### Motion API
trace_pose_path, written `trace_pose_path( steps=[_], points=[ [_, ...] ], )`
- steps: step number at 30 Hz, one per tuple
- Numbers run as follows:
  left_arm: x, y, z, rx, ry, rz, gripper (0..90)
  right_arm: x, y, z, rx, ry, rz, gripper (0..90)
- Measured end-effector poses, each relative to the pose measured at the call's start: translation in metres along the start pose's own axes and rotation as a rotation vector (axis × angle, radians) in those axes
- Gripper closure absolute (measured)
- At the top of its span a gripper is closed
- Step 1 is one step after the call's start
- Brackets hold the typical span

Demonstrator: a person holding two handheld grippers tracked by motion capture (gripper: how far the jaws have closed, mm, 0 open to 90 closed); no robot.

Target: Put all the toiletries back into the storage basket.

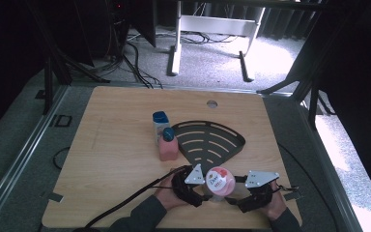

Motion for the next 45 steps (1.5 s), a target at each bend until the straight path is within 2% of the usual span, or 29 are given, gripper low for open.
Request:
trace_pose_path(
  steps=[5,15,23,31,37,40,45],
  points=[
    [-0.004,0.003,0.0,-0.003,-0.003,-0.006,26.2,-0.002,0.003,0.0,-0.005,-0.005,-0.019,20.5],
    [-0.005,0.004,0.0,-0.004,0.013,-0.007,26.1,-0.007,0.005,0.0,0.003,0.003,-0.003,20.3],
    [-0.009,0.008,0.002,-0.013,0.02,-0.018,25.8,-0.013,0.007,-0.002,0.004,0.017,-0.015,20.2],
    [-0.017,0.008,0.005,-0.026,-0.005,-0.001,25.0,-0.016,0.01,-0.005,0.018,0.015,-0.025,20.2],
    [-0.023,0.007,0.007,-0.028,0.0,-0.003,24.9,-0.017,0.013,-0.009,0.027,0.012,-0.033,19.6],
    [-0.028,0.006,0.008,-0.038,-0.015,0.008,24.9,-0.018,0.014,-0.011,0.035,0.008,-0.032,18.9],
    [-0.032,0.003,0.011,-0.035,0.0,-0.007,24.9,-0.019,0.018,-0.015,0.045,-0.006,-0.042,17.9]
  ],
)
Point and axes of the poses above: each handheld gripper's, and its own axes: y roughly backward along the jaws, x roughly out of its underside, z roughly to its left, the point moved 3 cm from there along -y, roughly forward along the jaws, and after that the axes turned 2 degrees about -z, right-handed, at the moved point
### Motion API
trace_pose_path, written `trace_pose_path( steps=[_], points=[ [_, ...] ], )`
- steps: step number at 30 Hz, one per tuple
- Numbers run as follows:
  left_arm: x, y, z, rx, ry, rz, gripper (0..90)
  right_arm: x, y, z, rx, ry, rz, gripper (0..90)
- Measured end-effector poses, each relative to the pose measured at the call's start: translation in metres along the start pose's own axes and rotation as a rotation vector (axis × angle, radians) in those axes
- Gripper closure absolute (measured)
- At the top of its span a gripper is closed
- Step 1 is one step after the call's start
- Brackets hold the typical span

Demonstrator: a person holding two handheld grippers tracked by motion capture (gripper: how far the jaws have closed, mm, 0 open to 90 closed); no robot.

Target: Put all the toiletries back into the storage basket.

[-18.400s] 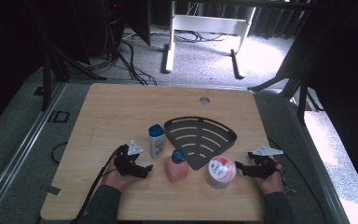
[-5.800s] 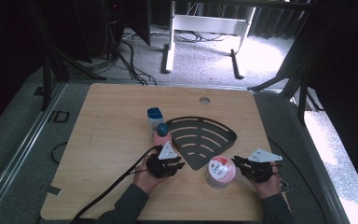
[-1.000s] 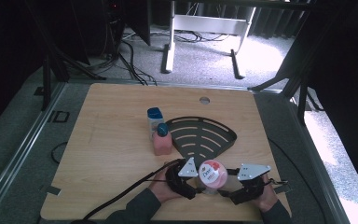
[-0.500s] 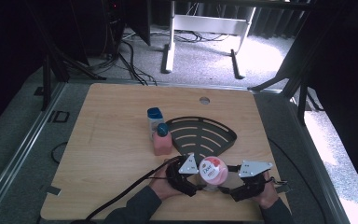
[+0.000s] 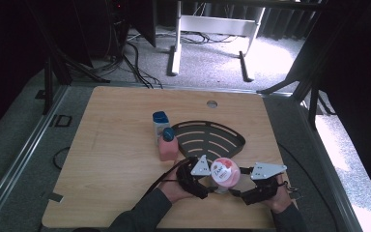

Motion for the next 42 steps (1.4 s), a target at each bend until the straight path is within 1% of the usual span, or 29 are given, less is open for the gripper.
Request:
trace_pose_path(
  steps=[11,16,22,25,31,33,35,42],
  points=[
    [-0.003,-0.001,0.004,-0.006,0.014,-0.005,24.2,-0.003,0.002,-0.005,0.01,0.004,-0.009,17.8],
    [-0.005,-0.001,0.007,-0.012,0.026,-0.015,23.9,-0.006,0.001,-0.008,0.011,0.004,-0.015,17.8],
    [-0.006,-0.001,0.011,-0.02,0.032,-0.011,23.8,-0.008,0.0,-0.012,0.014,0.005,-0.017,17.9],
    [-0.008,-0.002,0.012,-0.022,0.046,-0.013,23.8,-0.009,0.0,-0.014,0.015,0.004,-0.021,17.9],
    [-0.01,-0.003,0.017,-0.027,0.056,-0.015,23.8,-0.011,-0.001,-0.019,0.019,0.004,-0.028,17.9],
    [-0.011,-0.004,0.017,-0.033,0.057,-0.017,23.8,-0.012,-0.001,-0.021,0.017,0.002,-0.027,17.9],
    [-0.012,-0.004,0.018,-0.038,0.05,-0.013,23.8,-0.013,-0.001,-0.023,0.015,0.003,-0.024,17.9],
    [-0.016,-0.005,0.023,-0.048,0.053,-0.015,23.8,-0.015,-0.001,-0.029,0.017,0.002,-0.029,17.9]
  ],
)
Point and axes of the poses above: each handheld gripper's, and its own axes: y roughly backward along the jaws, x roughly out of its underside, z roughly to its left, the point moved 3 cm from there along -y, roughly forward along the jaws, and after that the axes turned 2 degrees about -z, right-handed, at the moved point
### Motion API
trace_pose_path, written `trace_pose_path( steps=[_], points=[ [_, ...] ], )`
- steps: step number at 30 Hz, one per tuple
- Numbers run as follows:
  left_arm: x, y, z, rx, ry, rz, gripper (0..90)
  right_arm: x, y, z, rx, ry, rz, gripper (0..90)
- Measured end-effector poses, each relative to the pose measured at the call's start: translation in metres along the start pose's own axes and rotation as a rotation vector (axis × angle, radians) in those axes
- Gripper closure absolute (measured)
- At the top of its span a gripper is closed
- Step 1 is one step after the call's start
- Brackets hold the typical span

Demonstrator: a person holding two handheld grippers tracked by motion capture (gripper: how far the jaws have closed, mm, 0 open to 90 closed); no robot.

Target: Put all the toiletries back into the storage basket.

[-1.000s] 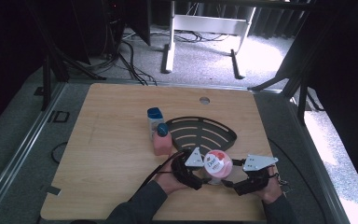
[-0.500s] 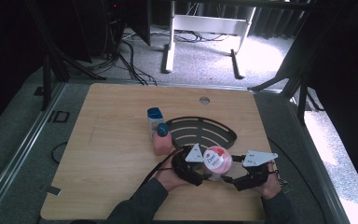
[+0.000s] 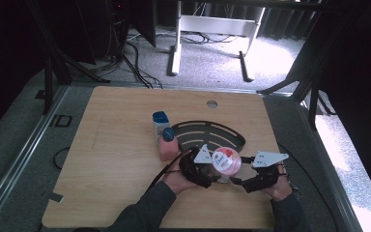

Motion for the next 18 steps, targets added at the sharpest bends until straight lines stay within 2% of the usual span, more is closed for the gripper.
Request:
trace_pose_path(
  steps=[5,18],
  points=[
    [-0.005,0.001,0.004,-0.011,-0.015,0.01,23.8,-0.002,-0.001,-0.004,0.006,-0.008,-0.01,17.9],
    [-0.012,-0.001,0.012,-0.027,-0.02,0.009,23.8,-0.008,-0.002,-0.013,0.018,-0.008,-0.015,18.0]
  ],
)
Point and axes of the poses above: each handheld gripper's, and its own axes: y roughly backward along the jaws, x roughly out of its underside, z roughly to its left, the point moved 3 cm from there along -y, roughly forward along the jaws, and after that the axes turned 2 degrees about -z, right-handed, at the moved point
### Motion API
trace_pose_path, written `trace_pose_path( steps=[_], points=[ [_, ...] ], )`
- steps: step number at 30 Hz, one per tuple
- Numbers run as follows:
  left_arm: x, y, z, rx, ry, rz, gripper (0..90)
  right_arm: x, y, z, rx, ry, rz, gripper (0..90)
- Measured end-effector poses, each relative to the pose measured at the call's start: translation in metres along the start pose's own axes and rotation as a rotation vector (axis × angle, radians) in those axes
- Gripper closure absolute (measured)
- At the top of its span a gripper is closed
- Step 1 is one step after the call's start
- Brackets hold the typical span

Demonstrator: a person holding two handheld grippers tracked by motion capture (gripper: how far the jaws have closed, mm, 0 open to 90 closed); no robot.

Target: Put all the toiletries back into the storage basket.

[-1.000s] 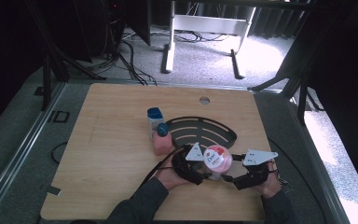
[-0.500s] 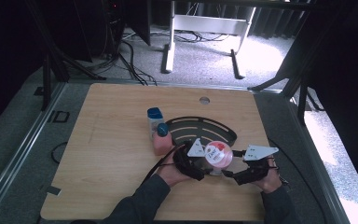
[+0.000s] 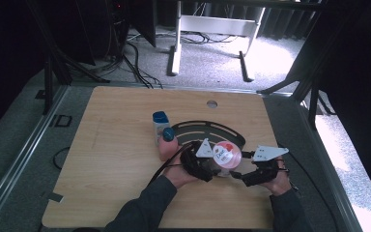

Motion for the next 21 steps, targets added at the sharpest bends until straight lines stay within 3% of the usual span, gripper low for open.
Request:
trace_pose_path(
  steps=[21],
  points=[
    [-0.009,-0.007,0.011,-0.027,0.012,-0.006,23.8,-0.004,-0.002,-0.019,0.001,-0.01,-0.005,18.0]
  ],
)
Point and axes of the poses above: each handheld gripper's, and its own axes: y roughly backward along the jaws, x roughly out of its underside, z roughly to its left, the point moved 3 cm from there along -y, roughly forward along the jaws, and after that the axes turned 2 degrees about -z, right-handed, at the moved point
